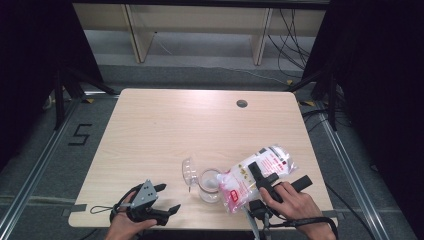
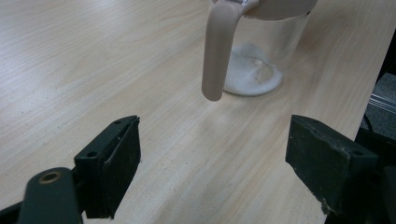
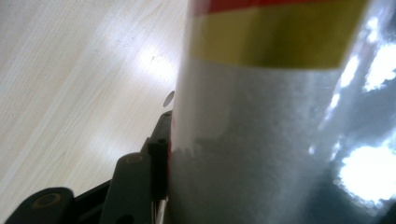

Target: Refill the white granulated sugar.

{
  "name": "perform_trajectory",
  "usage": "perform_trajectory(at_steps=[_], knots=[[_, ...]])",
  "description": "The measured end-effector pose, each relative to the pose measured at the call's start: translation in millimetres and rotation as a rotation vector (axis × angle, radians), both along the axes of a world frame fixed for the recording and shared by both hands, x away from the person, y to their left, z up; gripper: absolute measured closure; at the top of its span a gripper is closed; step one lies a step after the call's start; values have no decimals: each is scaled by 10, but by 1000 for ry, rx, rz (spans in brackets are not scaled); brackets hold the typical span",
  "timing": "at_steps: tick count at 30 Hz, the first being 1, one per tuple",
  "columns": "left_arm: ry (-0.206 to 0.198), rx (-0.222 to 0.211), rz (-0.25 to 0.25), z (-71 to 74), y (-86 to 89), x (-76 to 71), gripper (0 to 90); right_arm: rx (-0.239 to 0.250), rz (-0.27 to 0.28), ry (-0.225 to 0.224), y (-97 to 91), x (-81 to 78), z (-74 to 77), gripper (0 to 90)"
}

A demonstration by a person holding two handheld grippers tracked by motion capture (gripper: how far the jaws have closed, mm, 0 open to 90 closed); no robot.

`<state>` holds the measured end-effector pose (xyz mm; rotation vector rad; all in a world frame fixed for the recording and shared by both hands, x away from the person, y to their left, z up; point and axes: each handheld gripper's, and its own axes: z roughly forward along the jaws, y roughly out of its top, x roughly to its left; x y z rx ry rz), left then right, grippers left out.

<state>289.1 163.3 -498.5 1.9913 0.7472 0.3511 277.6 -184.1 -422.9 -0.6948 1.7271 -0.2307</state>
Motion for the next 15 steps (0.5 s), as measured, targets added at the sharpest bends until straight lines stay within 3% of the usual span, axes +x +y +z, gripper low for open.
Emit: perform_trajectory(at_steps=[10,15], knots=[[-1,-3,4,5,1,-5,177,3,-1,0,0,-2,1,551],[-6,15,0,11,14,2,177,5,3,0,1,3,-6,552]])
